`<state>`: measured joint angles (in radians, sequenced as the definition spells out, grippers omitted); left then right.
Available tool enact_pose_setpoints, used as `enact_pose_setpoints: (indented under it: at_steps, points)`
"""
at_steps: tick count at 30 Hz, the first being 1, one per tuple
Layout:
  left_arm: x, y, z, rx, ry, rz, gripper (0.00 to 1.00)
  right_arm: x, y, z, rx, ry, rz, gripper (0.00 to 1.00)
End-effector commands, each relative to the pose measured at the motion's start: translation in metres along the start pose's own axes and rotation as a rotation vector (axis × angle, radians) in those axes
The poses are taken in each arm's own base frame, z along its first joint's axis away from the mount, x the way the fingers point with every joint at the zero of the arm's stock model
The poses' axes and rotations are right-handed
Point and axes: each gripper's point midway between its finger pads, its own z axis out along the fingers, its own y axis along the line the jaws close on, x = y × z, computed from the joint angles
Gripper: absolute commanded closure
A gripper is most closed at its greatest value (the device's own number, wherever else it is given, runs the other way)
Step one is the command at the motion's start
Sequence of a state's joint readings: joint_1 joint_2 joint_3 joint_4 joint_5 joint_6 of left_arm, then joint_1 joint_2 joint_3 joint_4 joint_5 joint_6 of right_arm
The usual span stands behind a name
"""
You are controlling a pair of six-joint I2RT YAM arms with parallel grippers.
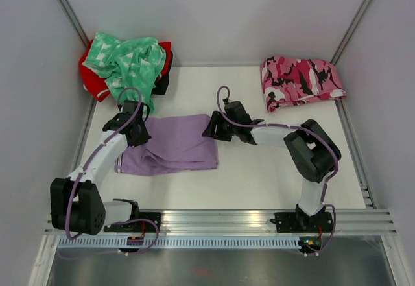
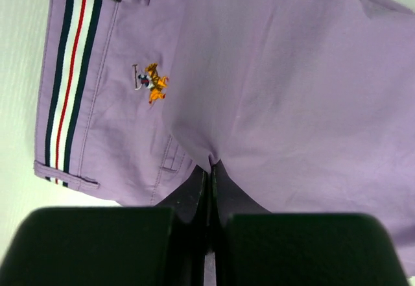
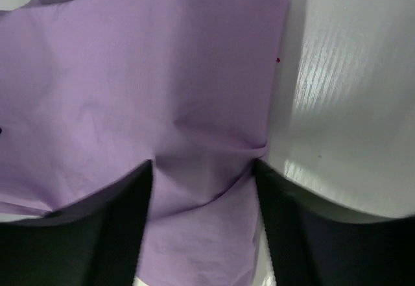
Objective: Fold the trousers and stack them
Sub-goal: Fold the trousers
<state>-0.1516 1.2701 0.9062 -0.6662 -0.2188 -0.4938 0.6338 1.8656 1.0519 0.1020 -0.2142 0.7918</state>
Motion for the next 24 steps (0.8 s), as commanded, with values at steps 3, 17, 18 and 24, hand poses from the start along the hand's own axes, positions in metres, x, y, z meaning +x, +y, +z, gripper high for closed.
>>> enact_pose_setpoints:
  at_steps: [3, 17, 18, 24]
  points:
    - [-0.003, 0.01, 0.0, -0.043, -0.012, 0.036, 0.98, 0.004, 0.006, 0.02, -0.042, 0.006, 0.038, 0.58]
    - [0.037, -0.096, -0.026, 0.278, 0.009, 0.078, 0.98, -0.044, -0.105, -0.081, 0.212, -0.168, 0.108, 1.0]
    - [0.034, -0.111, -0.032, 0.304, -0.006, 0.081, 0.98, -0.048, -0.128, -0.098, 0.275, -0.164, 0.109, 1.0]
    - [0.032, -0.143, -0.04, 0.307, -0.036, 0.074, 0.98, -0.073, -0.143, -0.159, 0.393, -0.188, 0.01, 1.0]
